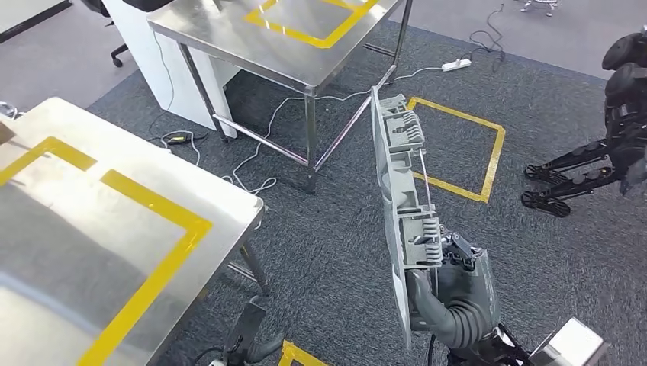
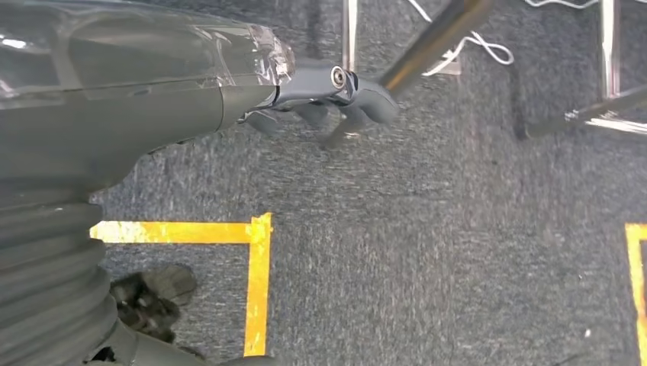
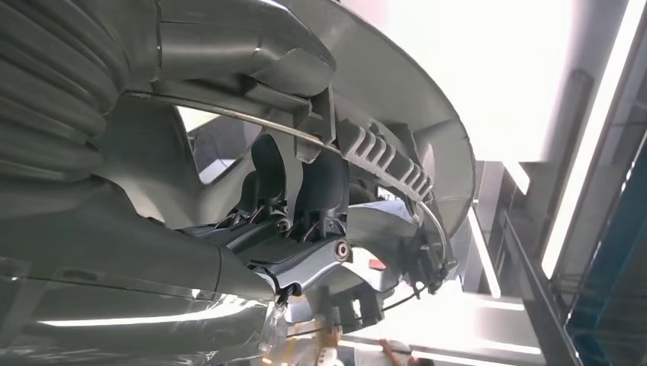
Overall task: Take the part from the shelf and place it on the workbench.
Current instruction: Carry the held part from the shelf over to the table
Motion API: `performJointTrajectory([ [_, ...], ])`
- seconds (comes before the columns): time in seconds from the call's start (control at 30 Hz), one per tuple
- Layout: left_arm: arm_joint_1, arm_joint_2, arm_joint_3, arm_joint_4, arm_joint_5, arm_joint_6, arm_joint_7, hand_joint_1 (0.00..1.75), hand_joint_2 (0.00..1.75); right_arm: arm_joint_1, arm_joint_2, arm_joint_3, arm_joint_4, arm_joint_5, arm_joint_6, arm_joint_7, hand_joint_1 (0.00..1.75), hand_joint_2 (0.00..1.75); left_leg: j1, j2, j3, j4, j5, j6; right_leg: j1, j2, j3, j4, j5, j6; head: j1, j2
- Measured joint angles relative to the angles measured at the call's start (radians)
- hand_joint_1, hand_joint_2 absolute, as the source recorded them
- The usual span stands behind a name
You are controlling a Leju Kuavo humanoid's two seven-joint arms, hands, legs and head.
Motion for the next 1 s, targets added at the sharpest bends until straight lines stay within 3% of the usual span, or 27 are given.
performJointTrajectory([
  [0.07, 0.0, 0.002, -0.002, 0.001, 0.0, 0.0, 0.0, 0.0, 1.75, 0.0, 0.0, 0.0, -0.004, 0.002, 0.002, 0.0, 1.75, 1.75, -0.001, -0.026, -0.005, -0.003, 0.006, 0.014, 0.0, -0.019, 0.0, 0.003, -0.006, 0.007, 0.001, 0.0],
  [0.13, -0.001, 0.003, -0.005, 0.002, 0.0, 0.001, 0.0, 0.0, 1.75, 0.0, 0.0, 0.0, -0.007, 0.002, 0.003, 0.0, 1.75, 1.75, 0.003, -0.054, -0.008, -0.006, 0.012, 0.025, -0.006, 0.007, -0.009, 0.031, -0.034, 0.017, 0.004, 0.0],
  [0.2, -0.002, 0.004, -0.01, 0.002, -0.001, 0.002, 0.0, 0.0, 1.75, 0.001, 0.0, 0.0, -0.01, 0.002, 0.004, -0.001, 1.75, 1.75, 0.006, -0.085, -0.011, -0.007, 0.017, 0.033, -0.013, 0.059, -0.048, 0.134, -0.097, 0.026, 0.008, 0.0],
  [0.27, -0.002, 0.005, -0.015, 0.002, 0.0, 0.001, 0.004, 0.0, 1.75, 0.001, -0.001, 0.0, -0.011, 0.001, 0.009, -0.001, 1.75, 1.75, 0.005, -0.116, -0.012, -0.007, 0.02, 0.037, -0.015, 0.078, -0.099, 0.255, -0.146, 0.028, 0.009, 0.0],
  [0.3, -0.001, 0.006, -0.016, 0.003, 0.001, 0.0, 0.008, 0.0, 1.75, 0.0, -0.001, 0.0, -0.01, 0.0, 0.012, -0.001, 1.75, 1.75, 0.005, -0.131, -0.012, -0.006, 0.021, 0.037, -0.015, 0.08, -0.111, 0.281, -0.146, 0.027, 0.01, 0.0],
  [0.33, -0.001, 0.007, -0.017, 0.004, 0.005, -0.003, 0.014, 0.0, 1.75, -0.001, -0.001, 0.0, -0.01, -0.001, 0.015, -0.001, 1.75, 1.75, 0.005, -0.146, -0.012, -0.006, 0.023, 0.037, -0.015, 0.083, -0.108, 0.269, -0.125, 0.026, 0.01, 0.0],
  [0.4, 0.0, 0.007, -0.017, 0.006, 0.018, -0.011, 0.031, 0.0, 1.75, -0.005, -0.001, 0.0, -0.01, -0.005, 0.022, 0.0, 1.75, 1.75, 0.006, -0.174, -0.011, -0.006, 0.026, 0.033, -0.016, 0.104, -0.066, 0.158, -0.049, 0.019, 0.01, 0.0],
  [0.47, 0.0, 0.009, -0.017, 0.013, 0.032, -0.022, 0.058, 0.0, 1.75, -0.009, -0.001, 0.0, -0.01, -0.01, 0.03, 0.0, 1.75, 1.75, 0.006, -0.195, -0.017, -0.005, 0.032, 0.024, -0.017, 0.143, -0.025, 0.053, 0.001, 0.011, 0.011, 0.0],
  [0.5, 0.002, 0.01, -0.017, 0.017, 0.038, -0.028, 0.072, 0.0, 1.75, -0.012, -0.001, 0.0, -0.01, -0.012, 0.033, 0.001, 1.75, 1.75, 0.008, -0.203, -0.022, -0.004, 0.036, 0.018, -0.016, 0.155, -0.017, 0.029, 0.005, 0.007, 0.012, 0.0],
  [0.57, 0.01, 0.015, -0.017, 0.029, 0.048, -0.035, 0.092, 0.0, 1.75, -0.02, -0.001, -0.001, -0.008, -0.014, 0.038, 0.002, 1.75, 1.75, 0.01, -0.214, -0.033, -0.006, 0.044, 0.004, -0.014, 0.145, -0.016, 0.016, 0.004, -0.001, 0.014, 0.0],
  [0.63, 0.018, 0.023, -0.017, 0.04, 0.057, -0.037, 0.099, 0.0, 1.75, -0.023, 0.0, -0.001, -0.006, -0.014, 0.041, 0.002, 1.75, 1.75, 0.007, -0.174, -0.046, 0.011, 0.029, -0.005, -0.014, 0.123, -0.016, 0.003, 0.013, -0.012, 0.011, 0.0],
  [0.7, 0.019, 0.029, -0.017, 0.05, 0.07, -0.036, 0.109, 0.0, 1.75, -0.022, 0.0, -0.001, -0.004, -0.015, 0.042, 0.003, 1.75, 1.75, 0.006, -0.116, -0.084, 0.092, -0.029, -0.01, -0.012, 0.097, -0.016, -0.006, 0.022, -0.021, 0.006, 0.0],
  [0.77, 0.023, 0.035, -0.017, 0.062, 0.084, -0.032, 0.122, 0.0, 1.75, -0.021, 0.0, -0.001, -0.001, -0.016, 0.043, 0.005, 1.75, 1.75, 0.009, -0.105, -0.132, 0.21, -0.087, -0.017, -0.01, 0.068, -0.019, -0.006, 0.023, -0.023, 0.003, 0.0],
  [0.8, 0.028, 0.039, -0.017, 0.068, 0.089, -0.031, 0.127, 0.0, 1.75, -0.021, 0.0, -0.001, 0.0, -0.018, 0.043, 0.006, 1.75, 1.75, 0.011, -0.106, -0.143, 0.243, -0.096, -0.02, -0.01, 0.054, -0.02, -0.006, 0.023, -0.023, 0.003, 0.0],
  [0.83, 0.033, 0.043, -0.017, 0.074, 0.091, -0.03, 0.13, 0.0, 1.75, -0.021, 0.0, -0.001, 0.001, -0.019, 0.043, 0.008, 1.75, 1.75, 0.013, -0.104, -0.135, 0.242, -0.087, -0.023, -0.009, 0.04, -0.02, -0.005, 0.023, -0.023, 0.002, 0.0],
  [0.87, 0.038, 0.048, -0.017, 0.079, 0.093, -0.03, 0.132, 0.0, 1.75, -0.022, 0.0, -0.001, 0.002, -0.021, 0.044, 0.009, 1.75, 1.75, 0.014, -0.097, -0.108, 0.204, -0.063, -0.024, -0.009, 0.027, -0.02, -0.004, 0.022, -0.022, 0.002, 0.0],
  [0.9, 0.04, 0.052, -0.017, 0.083, 0.094, -0.03, 0.133, 0.0, 1.75, -0.022, 0.0, -0.001, 0.003, -0.022, 0.044, 0.01, 1.75, 1.75, 0.014, -0.078, -0.068, 0.141, -0.033, -0.023, -0.009, 0.016, -0.02, -0.002, 0.02, -0.019, 0.001, 0.0],
  [0.93, 0.041, 0.057, -0.017, 0.086, 0.094, -0.029, 0.133, 0.0, 1.75, -0.022, 0.0, -0.002, 0.003, -0.022, 0.044, 0.01, 1.75, 1.75, 0.008, -0.044, -0.029, 0.077, -0.013, -0.021, -0.007, 0.005, -0.021, 0.001, 0.018, -0.015, 0.0, 0.0],
  [1.0, 0.04, 0.063, -0.017, 0.09, 0.095, -0.026, 0.133, 0.0, 1.75, -0.022, 0.0, -0.001, 0.004, -0.023, 0.045, 0.011, 1.75, 1.75, -0.002, 0.002, 0.011, 0.0, 0.002, -0.008, -0.001, -0.017, -0.022, 0.007, 0.011, -0.006, -0.001, 0.0],
])
